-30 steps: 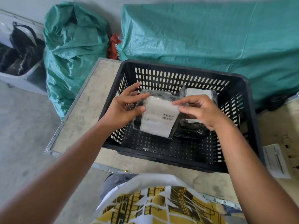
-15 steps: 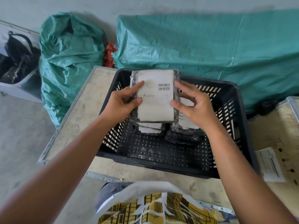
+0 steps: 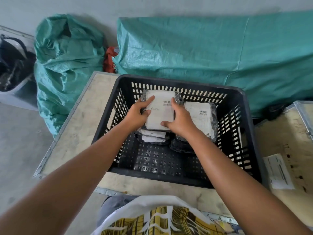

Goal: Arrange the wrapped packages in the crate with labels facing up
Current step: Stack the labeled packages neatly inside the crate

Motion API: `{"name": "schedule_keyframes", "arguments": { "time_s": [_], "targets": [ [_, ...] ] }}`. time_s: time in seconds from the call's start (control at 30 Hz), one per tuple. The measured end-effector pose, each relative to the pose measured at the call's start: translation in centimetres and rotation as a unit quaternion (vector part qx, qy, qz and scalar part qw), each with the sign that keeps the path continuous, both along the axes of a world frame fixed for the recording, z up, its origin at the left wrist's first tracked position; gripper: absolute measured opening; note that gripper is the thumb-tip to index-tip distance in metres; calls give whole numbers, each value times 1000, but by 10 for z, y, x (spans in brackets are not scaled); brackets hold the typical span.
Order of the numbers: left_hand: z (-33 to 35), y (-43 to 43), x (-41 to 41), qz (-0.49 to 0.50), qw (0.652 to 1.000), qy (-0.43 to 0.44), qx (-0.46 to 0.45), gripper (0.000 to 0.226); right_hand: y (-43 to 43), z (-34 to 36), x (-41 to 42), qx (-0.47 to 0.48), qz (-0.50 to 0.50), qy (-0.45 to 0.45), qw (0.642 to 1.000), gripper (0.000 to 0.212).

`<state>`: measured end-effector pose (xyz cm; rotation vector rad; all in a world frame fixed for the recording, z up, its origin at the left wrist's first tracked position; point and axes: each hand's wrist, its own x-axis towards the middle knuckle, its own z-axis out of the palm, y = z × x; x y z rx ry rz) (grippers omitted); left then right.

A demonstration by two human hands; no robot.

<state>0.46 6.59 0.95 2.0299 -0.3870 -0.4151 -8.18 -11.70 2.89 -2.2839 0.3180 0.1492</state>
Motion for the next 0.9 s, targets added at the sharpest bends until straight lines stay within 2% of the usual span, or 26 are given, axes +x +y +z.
{"name": "schedule_keyframes", "arguments": {
  "time_s": [0.2,0.3,0.43,0.67,0.9],
  "targets": [
    [-24,5,5,-64,996,31,55,72,-1,-11,2,-23,5,48,999,115],
    [-27,1,8,-37,997,28,63,67,-4,-15,8,-39,-1,51,998,110],
    [-32,-3,3,-4,995,-39,94,58,1,-20,9,-74,17,58,995,103],
    [-33,11,8,-76,989,-46,117,72,-3,-28,10,-95,41,51,993,102],
    [-39,10,2,-93,984,-25,150,71,0,-36,4,-96,33,58,993,102]
  ]
}}
